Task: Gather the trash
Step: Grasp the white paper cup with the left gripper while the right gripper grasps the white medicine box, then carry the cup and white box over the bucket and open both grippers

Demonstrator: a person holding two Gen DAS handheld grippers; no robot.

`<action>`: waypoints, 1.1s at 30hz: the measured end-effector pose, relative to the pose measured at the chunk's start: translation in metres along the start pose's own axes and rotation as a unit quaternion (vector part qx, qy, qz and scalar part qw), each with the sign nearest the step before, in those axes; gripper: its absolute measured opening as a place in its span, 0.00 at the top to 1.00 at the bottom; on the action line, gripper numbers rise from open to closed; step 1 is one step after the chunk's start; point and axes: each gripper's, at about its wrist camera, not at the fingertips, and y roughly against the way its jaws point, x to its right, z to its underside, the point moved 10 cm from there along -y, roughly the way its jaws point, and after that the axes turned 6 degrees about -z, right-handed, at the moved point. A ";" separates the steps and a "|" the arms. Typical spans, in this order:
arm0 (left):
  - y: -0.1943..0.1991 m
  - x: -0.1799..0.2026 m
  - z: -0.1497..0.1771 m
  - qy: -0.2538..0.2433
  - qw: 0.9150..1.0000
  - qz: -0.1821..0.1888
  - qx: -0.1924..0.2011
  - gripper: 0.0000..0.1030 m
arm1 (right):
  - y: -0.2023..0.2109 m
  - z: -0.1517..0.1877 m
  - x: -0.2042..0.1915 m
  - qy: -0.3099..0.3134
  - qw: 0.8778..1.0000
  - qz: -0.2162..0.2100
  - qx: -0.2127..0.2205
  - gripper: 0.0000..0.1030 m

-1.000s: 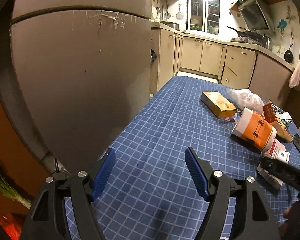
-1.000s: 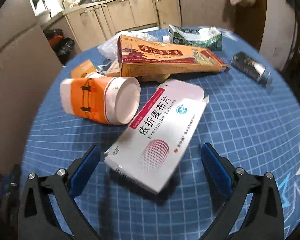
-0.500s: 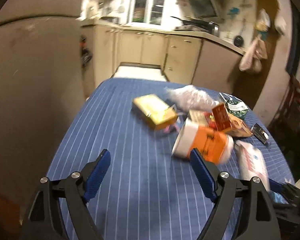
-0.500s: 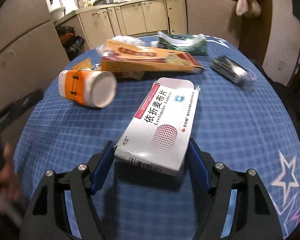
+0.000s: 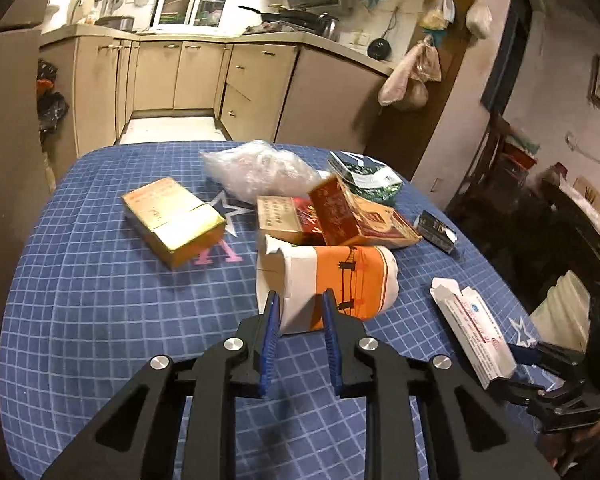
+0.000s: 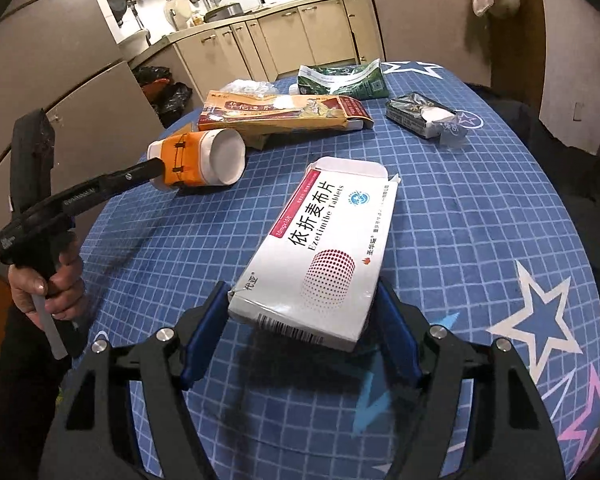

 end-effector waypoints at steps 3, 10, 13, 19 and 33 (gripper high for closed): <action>0.003 0.015 -0.002 -0.007 1.000 0.029 0.005 0.82 | 0.002 -0.001 0.005 -0.006 1.000 -0.003 0.002 0.33; -0.003 0.030 -0.001 -0.012 1.000 0.029 0.001 0.82 | 0.008 -0.003 0.013 -0.010 1.000 -0.001 0.009 0.33; 0.005 0.034 -0.002 -0.008 1.000 0.017 0.021 0.87 | 0.012 -0.004 0.013 -0.005 1.000 -0.001 0.014 0.33; 0.054 0.031 -0.005 0.029 0.997 -0.008 0.069 0.96 | 0.026 -0.006 0.006 0.017 0.999 0.002 0.030 0.34; 0.117 0.076 0.016 -0.007 0.988 -0.126 0.085 0.96 | 0.072 -0.006 -0.002 0.051 0.996 0.013 0.072 0.34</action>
